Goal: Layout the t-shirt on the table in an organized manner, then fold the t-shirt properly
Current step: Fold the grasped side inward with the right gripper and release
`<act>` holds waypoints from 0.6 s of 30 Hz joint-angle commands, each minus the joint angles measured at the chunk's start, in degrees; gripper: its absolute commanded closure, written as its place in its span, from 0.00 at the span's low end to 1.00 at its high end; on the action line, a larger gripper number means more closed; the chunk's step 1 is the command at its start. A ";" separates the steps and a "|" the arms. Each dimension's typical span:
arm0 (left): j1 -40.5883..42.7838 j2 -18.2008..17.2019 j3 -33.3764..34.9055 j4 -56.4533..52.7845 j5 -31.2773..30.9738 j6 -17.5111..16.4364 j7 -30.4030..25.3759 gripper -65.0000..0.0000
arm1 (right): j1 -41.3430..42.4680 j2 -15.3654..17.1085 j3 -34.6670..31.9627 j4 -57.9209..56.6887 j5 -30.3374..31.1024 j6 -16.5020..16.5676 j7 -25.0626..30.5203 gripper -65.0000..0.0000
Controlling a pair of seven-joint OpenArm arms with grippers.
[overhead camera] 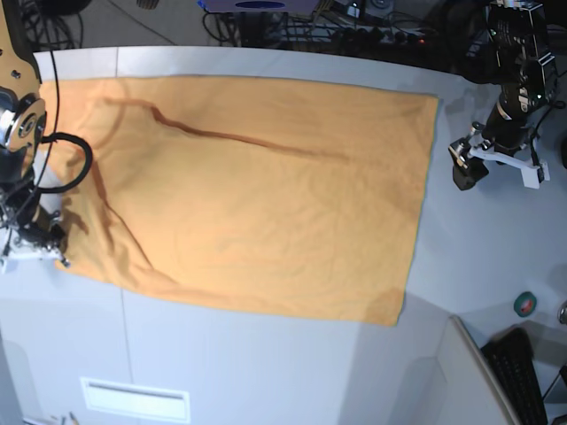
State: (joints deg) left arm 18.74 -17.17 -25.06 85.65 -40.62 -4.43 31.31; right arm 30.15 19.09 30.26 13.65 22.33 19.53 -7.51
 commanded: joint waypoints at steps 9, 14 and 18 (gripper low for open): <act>-9.47 -1.86 2.95 -4.99 12.01 -0.19 -0.94 0.08 | 1.80 1.08 -0.15 1.16 0.57 0.82 0.96 1.00; -17.38 -1.86 7.08 -10.70 16.67 -0.19 -0.94 0.08 | 1.72 1.00 -0.15 1.16 0.57 1.00 0.96 1.00; -25.20 -1.86 10.60 -19.76 16.67 -0.19 -0.94 0.08 | 0.40 0.82 -0.15 4.94 0.57 1.09 0.69 1.00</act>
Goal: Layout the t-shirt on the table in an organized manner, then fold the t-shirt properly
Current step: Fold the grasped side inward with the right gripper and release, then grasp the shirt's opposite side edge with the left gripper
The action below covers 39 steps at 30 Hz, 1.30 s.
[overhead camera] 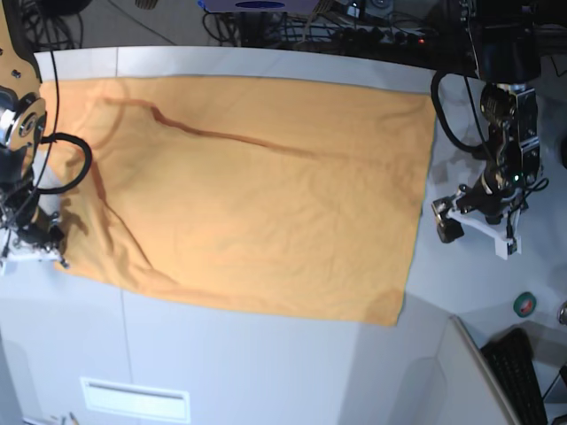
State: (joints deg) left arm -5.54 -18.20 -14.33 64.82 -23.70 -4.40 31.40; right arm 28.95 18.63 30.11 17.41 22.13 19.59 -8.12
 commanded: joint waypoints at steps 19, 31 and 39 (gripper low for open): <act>-18.94 2.33 8.22 -22.49 -0.08 -4.43 -1.55 0.08 | -7.89 -3.47 0.09 25.18 0.77 0.58 -8.28 1.00; -24.13 5.05 15.43 -31.28 -0.25 -4.69 -1.90 0.41 | -7.89 -3.82 0.09 25.18 0.77 0.58 -8.28 1.00; -23.43 4.61 10.94 -30.57 0.10 -4.69 -3.66 1.00 | -8.51 -3.38 0.09 25.18 0.77 0.58 -8.10 1.00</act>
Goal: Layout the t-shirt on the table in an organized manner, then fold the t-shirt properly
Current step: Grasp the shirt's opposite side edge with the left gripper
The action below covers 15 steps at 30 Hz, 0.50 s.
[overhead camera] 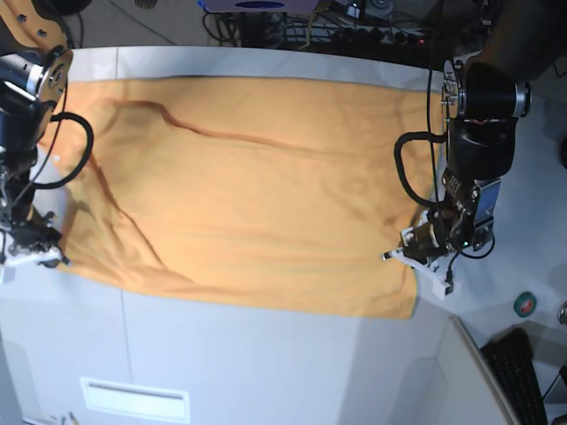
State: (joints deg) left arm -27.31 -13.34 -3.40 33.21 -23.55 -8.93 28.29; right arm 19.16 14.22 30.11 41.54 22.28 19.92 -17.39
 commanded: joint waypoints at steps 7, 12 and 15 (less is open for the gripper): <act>3.27 -0.24 -0.69 16.68 -0.14 -0.08 8.06 1.00 | 1.11 0.86 0.09 1.05 0.62 0.25 1.17 1.00; 7.66 -0.24 -0.78 26.35 -0.32 1.50 15.88 1.00 | 1.11 1.03 0.09 1.05 0.62 0.25 1.17 1.00; 10.04 -0.15 -0.78 29.78 -0.41 3.08 19.40 1.00 | 1.11 1.03 0.09 1.05 0.62 0.25 1.17 1.00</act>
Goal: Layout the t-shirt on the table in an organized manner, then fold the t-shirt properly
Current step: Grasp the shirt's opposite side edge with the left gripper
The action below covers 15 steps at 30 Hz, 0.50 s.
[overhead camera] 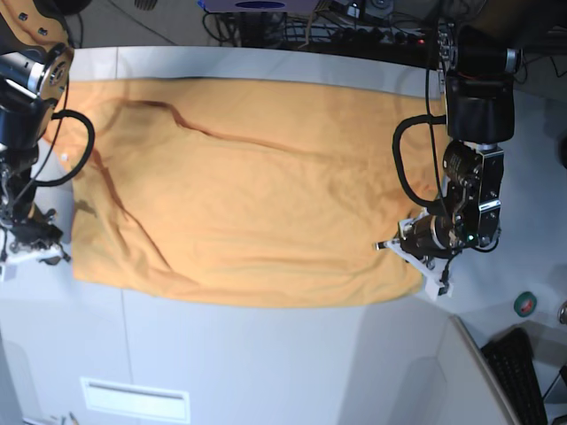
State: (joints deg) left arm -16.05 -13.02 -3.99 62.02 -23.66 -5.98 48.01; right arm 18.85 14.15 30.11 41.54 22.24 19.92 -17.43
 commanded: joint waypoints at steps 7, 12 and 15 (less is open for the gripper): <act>5.64 -0.57 -0.19 9.23 -0.21 0.22 0.30 1.00 | 1.76 1.10 0.09 0.44 0.66 0.25 1.56 1.00; 6.08 -0.57 -0.19 9.15 -0.03 0.22 0.30 1.00 | 6.42 1.36 0.53 -4.75 0.66 0.25 1.83 0.87; 5.72 -0.57 -0.19 9.15 -0.03 0.22 0.30 1.00 | 8.62 3.03 0.35 -10.37 0.66 0.25 4.64 0.62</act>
State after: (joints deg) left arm -9.19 -13.02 -3.99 70.08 -23.59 -5.82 49.08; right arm 26.76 15.68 30.35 30.52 22.61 20.08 -13.41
